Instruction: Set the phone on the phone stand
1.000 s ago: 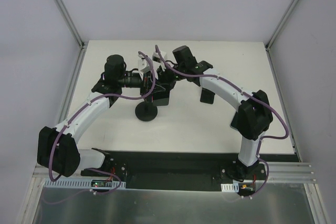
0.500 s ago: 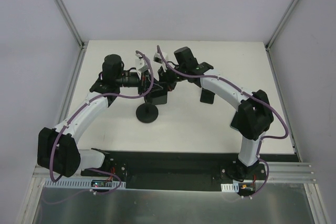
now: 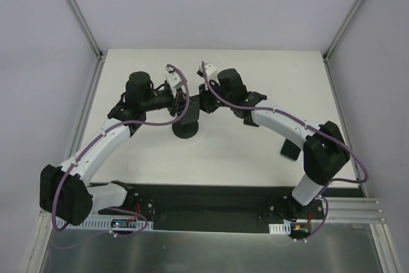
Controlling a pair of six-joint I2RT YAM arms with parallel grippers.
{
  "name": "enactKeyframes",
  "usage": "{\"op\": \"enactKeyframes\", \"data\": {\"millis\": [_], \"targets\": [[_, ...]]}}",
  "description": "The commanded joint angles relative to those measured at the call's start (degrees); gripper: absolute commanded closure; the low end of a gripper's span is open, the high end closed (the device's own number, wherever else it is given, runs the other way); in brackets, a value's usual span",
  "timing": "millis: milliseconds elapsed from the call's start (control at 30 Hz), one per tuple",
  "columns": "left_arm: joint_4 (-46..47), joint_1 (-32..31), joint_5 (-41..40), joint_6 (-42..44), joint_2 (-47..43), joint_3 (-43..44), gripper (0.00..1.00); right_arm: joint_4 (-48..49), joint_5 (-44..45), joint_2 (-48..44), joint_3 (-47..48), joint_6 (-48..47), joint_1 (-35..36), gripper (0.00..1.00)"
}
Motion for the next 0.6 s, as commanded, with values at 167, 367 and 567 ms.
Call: {"op": "enactKeyframes", "data": {"millis": [167, 367, 567], "targets": [[5.93, -4.56, -32.02, 3.36, -2.58, -5.65, 1.00, 12.81, 34.87, -10.98, -6.59, 13.94, 2.56, 1.00], [15.51, -7.55, -52.43, -0.04, -3.21, -10.31, 1.00, 15.09, 46.06, -13.45, -9.50, 15.53, 8.18, 1.00], [17.19, -8.87, -58.06, -2.18, -0.13, -9.96, 1.00, 11.49, 57.92, -13.80, -8.88, 22.83, 14.68, 1.00]]}}
